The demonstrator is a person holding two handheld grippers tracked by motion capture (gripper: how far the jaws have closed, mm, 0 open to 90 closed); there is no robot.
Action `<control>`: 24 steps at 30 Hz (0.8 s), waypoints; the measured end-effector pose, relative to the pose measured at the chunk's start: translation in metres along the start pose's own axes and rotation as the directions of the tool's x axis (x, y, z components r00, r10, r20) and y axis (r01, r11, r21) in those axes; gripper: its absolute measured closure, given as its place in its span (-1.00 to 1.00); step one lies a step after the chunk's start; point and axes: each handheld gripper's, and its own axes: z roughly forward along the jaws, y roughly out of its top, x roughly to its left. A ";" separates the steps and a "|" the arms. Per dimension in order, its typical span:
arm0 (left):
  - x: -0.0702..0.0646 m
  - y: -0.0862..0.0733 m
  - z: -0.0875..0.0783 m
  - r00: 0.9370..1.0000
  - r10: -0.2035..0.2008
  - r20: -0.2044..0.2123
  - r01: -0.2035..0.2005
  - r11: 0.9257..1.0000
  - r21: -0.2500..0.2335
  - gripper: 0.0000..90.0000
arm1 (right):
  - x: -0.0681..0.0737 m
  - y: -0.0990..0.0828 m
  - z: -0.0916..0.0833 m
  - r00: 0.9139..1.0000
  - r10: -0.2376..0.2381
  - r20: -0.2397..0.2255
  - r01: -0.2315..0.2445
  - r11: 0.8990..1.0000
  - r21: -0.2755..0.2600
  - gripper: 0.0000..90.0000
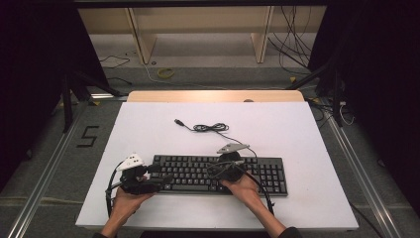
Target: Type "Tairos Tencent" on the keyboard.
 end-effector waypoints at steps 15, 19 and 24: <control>0.002 0.003 0.008 0.998 0.016 -0.053 -0.013 0.998 0.054 0.38 | 0.003 -0.003 -0.027 0.999 -0.006 -0.054 0.002 0.997 -0.080 -0.04; 0.003 0.003 0.013 0.998 0.026 -0.061 -0.021 0.996 0.082 0.60 | 0.005 -0.006 -0.033 0.998 -0.017 -0.064 0.011 0.996 -0.093 -0.10; 0.004 0.004 0.015 0.997 0.030 -0.070 -0.023 0.995 0.095 0.78 | 0.007 -0.010 -0.039 0.997 -0.037 -0.075 0.028 0.993 -0.114 -0.16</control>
